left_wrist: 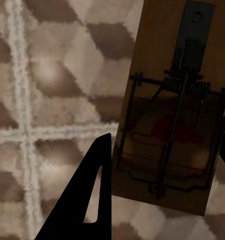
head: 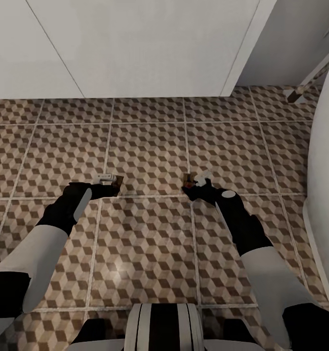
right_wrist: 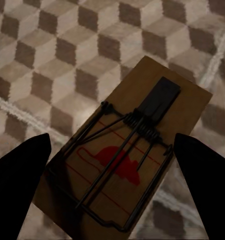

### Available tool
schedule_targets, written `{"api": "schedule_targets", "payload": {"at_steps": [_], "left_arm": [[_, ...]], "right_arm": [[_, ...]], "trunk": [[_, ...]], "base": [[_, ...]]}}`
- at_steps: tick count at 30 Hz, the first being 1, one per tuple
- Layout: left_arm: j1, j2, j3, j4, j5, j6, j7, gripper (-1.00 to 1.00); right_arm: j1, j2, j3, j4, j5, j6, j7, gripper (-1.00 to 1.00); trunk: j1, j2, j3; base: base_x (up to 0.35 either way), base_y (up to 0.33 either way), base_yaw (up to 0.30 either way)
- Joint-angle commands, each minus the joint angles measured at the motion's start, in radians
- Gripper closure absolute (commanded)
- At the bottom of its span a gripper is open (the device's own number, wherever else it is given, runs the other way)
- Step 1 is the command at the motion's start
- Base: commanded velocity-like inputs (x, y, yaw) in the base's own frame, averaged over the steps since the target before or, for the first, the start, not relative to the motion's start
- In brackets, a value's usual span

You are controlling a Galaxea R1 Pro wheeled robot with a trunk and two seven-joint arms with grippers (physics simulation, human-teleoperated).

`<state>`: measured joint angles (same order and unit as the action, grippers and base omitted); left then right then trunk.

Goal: Take the four mousetraps from the cabinet in the bathroom and place them on the bathroom floor. Make sure all four end up on the same floor surface, and ensure that at least two of them are either under or directly next to the same bathroom sink.

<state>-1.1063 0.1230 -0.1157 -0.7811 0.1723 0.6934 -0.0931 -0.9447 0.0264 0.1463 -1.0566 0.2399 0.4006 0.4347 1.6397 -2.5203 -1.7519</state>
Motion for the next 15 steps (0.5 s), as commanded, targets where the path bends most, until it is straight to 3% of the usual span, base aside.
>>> {"api": "schedule_targets", "payload": {"at_steps": [1,3,7,15], "left_arm": [[0.000,0.001,-0.004,-0.006,0.007,0.004,0.006,1.00],[0.001,0.001,-0.004,-0.019,0.007,0.005,0.006,1.00],[0.004,0.001,-0.004,-0.039,0.008,0.005,0.006,1.00],[0.006,0.002,-0.004,-0.046,0.008,0.005,0.006,1.00]], "right_arm": [[0.000,0.001,-0.001,-0.002,0.009,0.004,-0.042,1.00],[-0.001,0.002,0.000,-0.002,0.007,0.003,-0.109,1.00],[-0.001,0.004,0.004,-0.004,0.005,0.002,-0.161,1.00],[0.000,0.000,0.055,-0.010,0.007,-0.004,-0.030,1.00]], "trunk": [[0.000,0.000,-0.001],[0.000,0.000,-0.001],[0.000,0.000,-0.001],[0.000,0.000,-0.001]], "base": [[0.000,0.000,0.000],[0.000,0.000,0.000],[0.000,0.000,0.000],[0.000,0.000,0.000]]}}
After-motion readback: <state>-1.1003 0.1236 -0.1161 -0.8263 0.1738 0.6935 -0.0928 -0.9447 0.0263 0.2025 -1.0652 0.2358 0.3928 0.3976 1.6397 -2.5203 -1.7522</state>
